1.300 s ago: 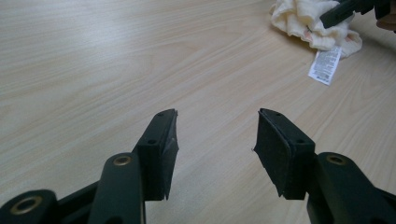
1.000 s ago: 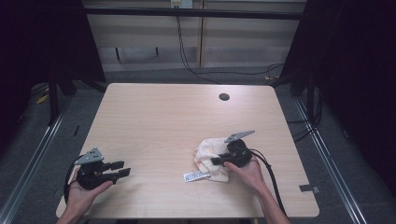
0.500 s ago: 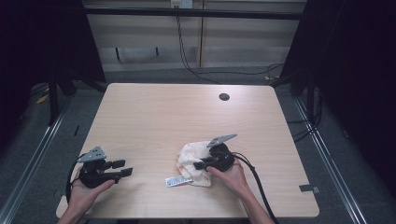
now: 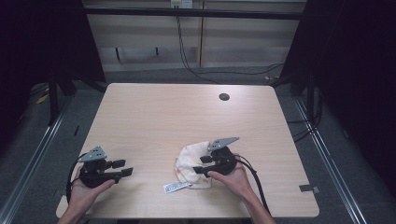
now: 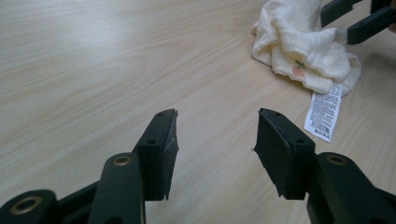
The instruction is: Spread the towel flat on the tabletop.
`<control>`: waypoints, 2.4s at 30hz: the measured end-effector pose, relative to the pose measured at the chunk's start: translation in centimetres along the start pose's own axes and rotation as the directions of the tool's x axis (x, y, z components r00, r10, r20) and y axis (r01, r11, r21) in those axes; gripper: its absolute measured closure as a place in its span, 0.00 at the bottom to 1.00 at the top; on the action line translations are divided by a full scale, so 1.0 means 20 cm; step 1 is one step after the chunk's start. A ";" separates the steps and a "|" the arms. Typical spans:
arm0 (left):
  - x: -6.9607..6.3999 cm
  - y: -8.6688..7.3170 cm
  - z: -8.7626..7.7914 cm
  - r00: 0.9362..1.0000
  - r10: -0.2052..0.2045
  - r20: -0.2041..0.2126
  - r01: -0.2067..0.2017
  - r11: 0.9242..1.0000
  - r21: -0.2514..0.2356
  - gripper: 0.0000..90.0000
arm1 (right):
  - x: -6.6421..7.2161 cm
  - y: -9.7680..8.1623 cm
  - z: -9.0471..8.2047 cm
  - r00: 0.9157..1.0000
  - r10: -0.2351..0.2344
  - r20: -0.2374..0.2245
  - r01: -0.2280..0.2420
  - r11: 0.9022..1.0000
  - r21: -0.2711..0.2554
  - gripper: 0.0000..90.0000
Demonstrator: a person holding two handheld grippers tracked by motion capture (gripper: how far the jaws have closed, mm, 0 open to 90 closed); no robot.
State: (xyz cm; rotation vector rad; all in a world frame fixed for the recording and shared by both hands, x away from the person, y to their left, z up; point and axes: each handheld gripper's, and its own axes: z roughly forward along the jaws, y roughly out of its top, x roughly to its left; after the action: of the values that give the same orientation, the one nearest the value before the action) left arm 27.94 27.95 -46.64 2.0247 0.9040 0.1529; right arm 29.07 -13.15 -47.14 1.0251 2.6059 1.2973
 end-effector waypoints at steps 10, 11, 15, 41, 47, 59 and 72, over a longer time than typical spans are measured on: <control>-0.01 0.00 0.02 1.000 0.011 0.011 -0.011 1.000 0.013 0.53 | 0.12 -0.03 -0.01 0.992 -0.091 -0.085 0.092 0.996 0.012 0.80; -0.01 0.00 0.02 1.000 0.011 0.014 -0.011 1.000 0.013 0.53 | 0.12 -0.03 0.01 0.992 -0.093 -0.090 0.096 0.995 0.023 0.80; -0.01 -0.01 0.00 1.000 0.011 0.011 -0.011 1.000 0.008 0.54 | 0.11 -0.05 0.07 0.992 -0.100 -0.077 0.104 0.994 0.044 0.74; -0.04 0.00 0.03 1.000 0.017 0.012 -0.017 1.000 0.026 0.52 | 0.11 -0.03 0.08 0.992 -0.116 -0.055 0.117 0.993 0.021 0.89; -0.07 0.02 0.03 0.999 0.031 0.020 -0.031 0.999 0.019 0.51 | 0.10 0.00 0.01 0.992 -0.097 -0.080 0.096 0.995 -0.017 0.93; -0.20 0.13 0.09 0.987 0.125 0.101 -0.124 0.992 -0.007 0.59 | 0.03 0.04 -0.09 0.995 -0.084 -0.045 0.083 0.996 -0.034 0.97; -0.27 0.24 0.23 0.966 0.189 0.176 -0.194 0.981 0.011 0.80 | -0.14 0.05 -0.24 0.999 -0.002 0.053 0.008 0.994 -0.110 0.97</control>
State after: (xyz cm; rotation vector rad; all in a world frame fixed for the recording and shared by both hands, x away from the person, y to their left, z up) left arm 28.63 19.72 -44.53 2.1130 0.6042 0.0675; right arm 30.22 -17.73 -44.01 1.0201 2.4662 1.3763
